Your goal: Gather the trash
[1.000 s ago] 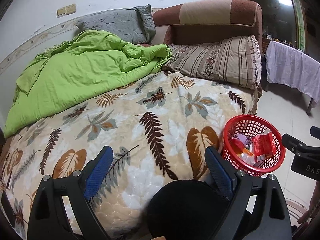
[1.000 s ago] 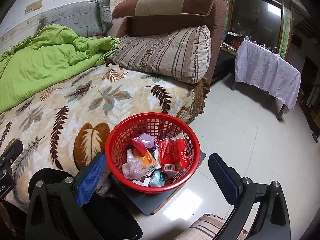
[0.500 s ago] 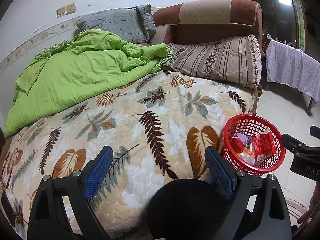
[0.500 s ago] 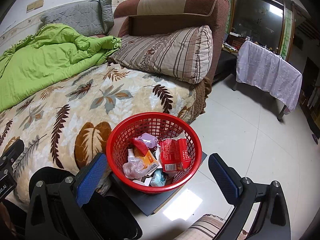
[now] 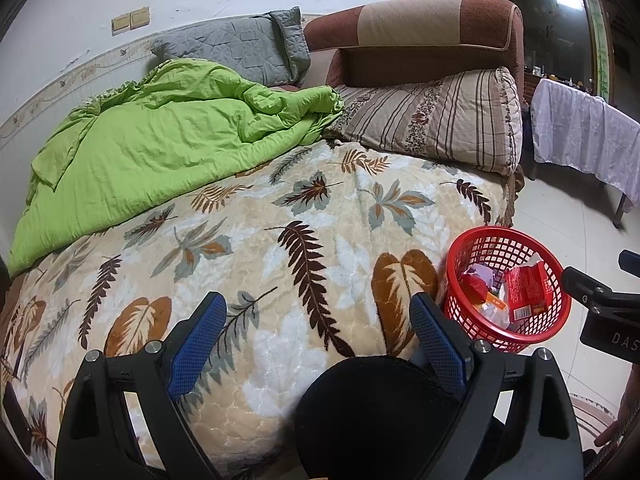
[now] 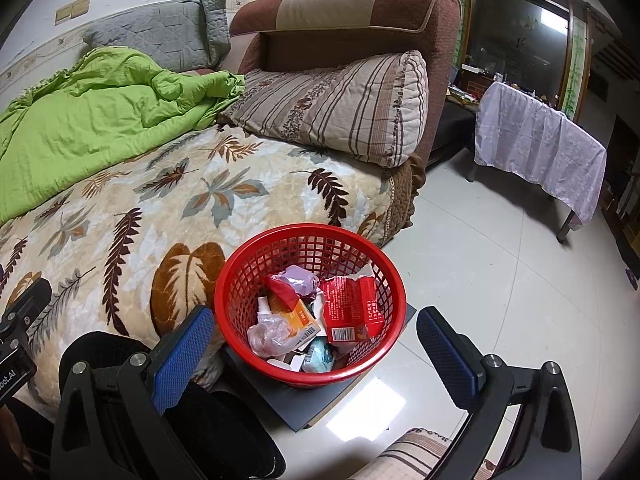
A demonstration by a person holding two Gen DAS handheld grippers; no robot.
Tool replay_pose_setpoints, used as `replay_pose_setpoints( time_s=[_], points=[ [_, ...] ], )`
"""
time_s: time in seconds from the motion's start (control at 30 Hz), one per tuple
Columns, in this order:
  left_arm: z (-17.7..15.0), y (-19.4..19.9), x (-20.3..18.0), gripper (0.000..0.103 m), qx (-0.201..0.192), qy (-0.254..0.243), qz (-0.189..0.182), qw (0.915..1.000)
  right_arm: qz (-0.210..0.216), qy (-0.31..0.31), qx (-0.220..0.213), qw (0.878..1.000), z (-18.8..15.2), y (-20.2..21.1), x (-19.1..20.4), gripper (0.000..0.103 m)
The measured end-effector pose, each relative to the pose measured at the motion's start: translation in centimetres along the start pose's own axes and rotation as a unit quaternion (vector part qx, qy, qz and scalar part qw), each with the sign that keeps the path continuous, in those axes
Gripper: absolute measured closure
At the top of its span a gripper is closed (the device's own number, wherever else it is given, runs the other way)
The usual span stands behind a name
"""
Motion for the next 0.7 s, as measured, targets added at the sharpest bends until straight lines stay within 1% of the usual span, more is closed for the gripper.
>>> replay_pose_setpoints(
  time_s=[0.5,0.7],
  points=[
    [0.06,0.01,-0.04,0.011,0.000,-0.001,0.000,1.0000,0.000,0.000,-0.001,1.000,-0.07,0.01,0.07,0.001],
    [0.07,0.00,-0.02,0.011,0.001,0.000,0.000,1.0000,0.005,0.010,-0.002,1.000,-0.13,-0.09,0.94,0.001]
  ],
)
Point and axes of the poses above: each gripper's, at about its wrist camera, not at the fingertips, and y roughly against the way its jaws point, x to its left, z to its top, the point moved 7 cm from there along -y, roughly the way its jaws point, and after that the axes turned 1 degree about -y, right-handed, at the moved point
